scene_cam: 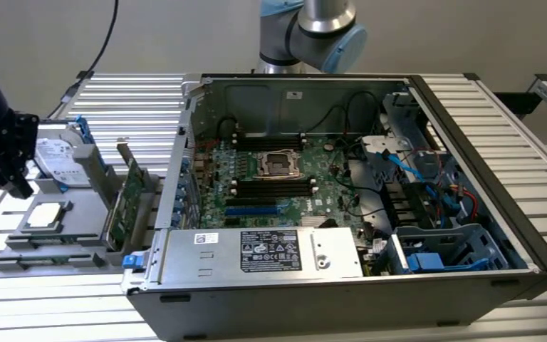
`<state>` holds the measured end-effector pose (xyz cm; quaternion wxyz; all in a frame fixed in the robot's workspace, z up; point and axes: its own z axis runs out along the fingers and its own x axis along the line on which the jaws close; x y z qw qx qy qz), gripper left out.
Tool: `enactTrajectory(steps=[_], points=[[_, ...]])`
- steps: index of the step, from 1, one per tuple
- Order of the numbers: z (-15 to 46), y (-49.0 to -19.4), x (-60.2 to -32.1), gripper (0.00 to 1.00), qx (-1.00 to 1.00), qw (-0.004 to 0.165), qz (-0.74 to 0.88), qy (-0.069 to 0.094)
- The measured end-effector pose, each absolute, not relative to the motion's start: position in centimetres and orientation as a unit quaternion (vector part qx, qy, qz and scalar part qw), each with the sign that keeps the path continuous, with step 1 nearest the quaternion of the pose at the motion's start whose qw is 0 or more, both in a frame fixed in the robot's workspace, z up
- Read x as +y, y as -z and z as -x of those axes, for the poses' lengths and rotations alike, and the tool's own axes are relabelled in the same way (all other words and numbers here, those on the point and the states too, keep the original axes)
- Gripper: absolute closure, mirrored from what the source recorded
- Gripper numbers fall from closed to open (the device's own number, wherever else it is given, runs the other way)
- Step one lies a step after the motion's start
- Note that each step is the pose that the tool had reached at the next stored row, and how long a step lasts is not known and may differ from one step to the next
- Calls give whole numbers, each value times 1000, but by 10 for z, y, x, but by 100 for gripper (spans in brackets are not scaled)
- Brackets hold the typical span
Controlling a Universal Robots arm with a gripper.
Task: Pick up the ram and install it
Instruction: 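Pick up the ram and move it above insertion slot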
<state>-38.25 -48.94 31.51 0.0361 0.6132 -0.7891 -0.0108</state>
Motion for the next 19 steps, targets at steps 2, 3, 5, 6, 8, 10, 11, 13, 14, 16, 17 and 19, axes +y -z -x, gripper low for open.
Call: enactTrajectory(steps=[2, 3, 5, 6, 8, 10, 11, 13, 14, 16, 17, 19], points=[[383, -315, -489, 89, -778, 37, -627, 10], [383, -315, -489, 89, -773, 37, -634, 10], [383, -315, -489, 89, -771, 37, -636, 9], [383, -315, -489, 89, -771, 37, -636, 9], [383, -315, -489, 88, -771, 37, -636, 9], [383, -315, -489, 78, -771, 37, -636, 9], [383, -315, -489, 78, -771, 37, -636, 9], [384, -312, -490, 70, -771, 37, -636, 9], [384, -311, -490, 70, -771, 37, -636, 9], [385, -309, -491, 70, -771, 39, -636, 7], [386, -307, -491, 70, -771, 39, -636, 7], [387, -304, -492, 70, -770, 39, -637, 7]])
